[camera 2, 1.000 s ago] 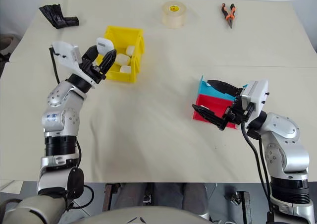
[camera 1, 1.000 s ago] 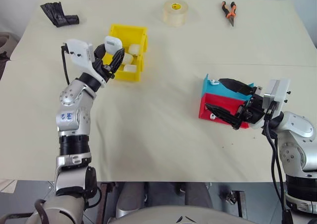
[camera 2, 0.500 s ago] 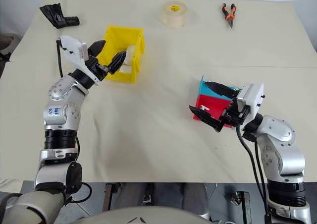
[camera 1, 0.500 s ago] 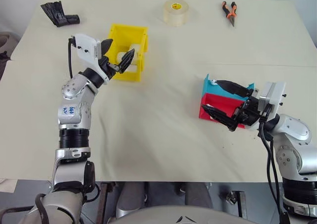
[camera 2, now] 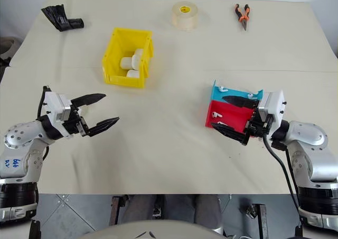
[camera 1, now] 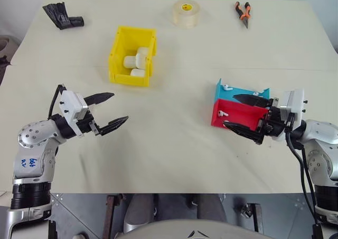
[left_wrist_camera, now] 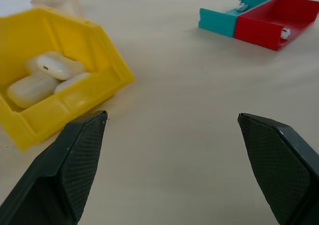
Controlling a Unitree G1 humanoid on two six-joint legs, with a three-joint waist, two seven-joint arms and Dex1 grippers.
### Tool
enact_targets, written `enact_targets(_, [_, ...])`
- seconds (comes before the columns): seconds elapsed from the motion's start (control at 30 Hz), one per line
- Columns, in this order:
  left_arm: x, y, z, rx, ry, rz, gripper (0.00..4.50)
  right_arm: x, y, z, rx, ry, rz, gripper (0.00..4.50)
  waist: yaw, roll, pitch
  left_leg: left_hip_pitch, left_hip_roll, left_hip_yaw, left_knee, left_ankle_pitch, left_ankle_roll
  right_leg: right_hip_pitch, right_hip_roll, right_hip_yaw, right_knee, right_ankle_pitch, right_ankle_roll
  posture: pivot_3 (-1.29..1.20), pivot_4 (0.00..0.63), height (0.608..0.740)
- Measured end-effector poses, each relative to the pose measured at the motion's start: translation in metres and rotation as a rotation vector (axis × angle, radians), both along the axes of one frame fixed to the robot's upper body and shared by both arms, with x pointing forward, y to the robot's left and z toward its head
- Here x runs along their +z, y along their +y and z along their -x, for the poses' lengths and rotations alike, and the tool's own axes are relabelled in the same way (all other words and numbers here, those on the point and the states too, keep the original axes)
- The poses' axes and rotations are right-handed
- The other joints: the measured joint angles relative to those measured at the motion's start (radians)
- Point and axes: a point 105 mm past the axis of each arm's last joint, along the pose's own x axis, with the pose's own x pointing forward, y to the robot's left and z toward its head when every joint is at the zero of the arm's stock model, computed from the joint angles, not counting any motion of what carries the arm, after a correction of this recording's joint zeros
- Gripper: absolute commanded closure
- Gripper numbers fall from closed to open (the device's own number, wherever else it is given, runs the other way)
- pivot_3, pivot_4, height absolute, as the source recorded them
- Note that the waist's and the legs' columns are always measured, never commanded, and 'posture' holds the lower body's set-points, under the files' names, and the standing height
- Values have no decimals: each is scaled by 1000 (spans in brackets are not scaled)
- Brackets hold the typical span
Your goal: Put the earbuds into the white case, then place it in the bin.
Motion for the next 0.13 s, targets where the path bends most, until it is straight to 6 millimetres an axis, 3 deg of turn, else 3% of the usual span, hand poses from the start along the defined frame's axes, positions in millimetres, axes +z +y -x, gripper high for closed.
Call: enact_targets(0.13, [1,-13,-2,25,-22,59,38,-2,-2,-2,-5,0,12,0,-1,0,0,0,0,0,0,0,0,0,0,0,0,0,0,0,150,740])
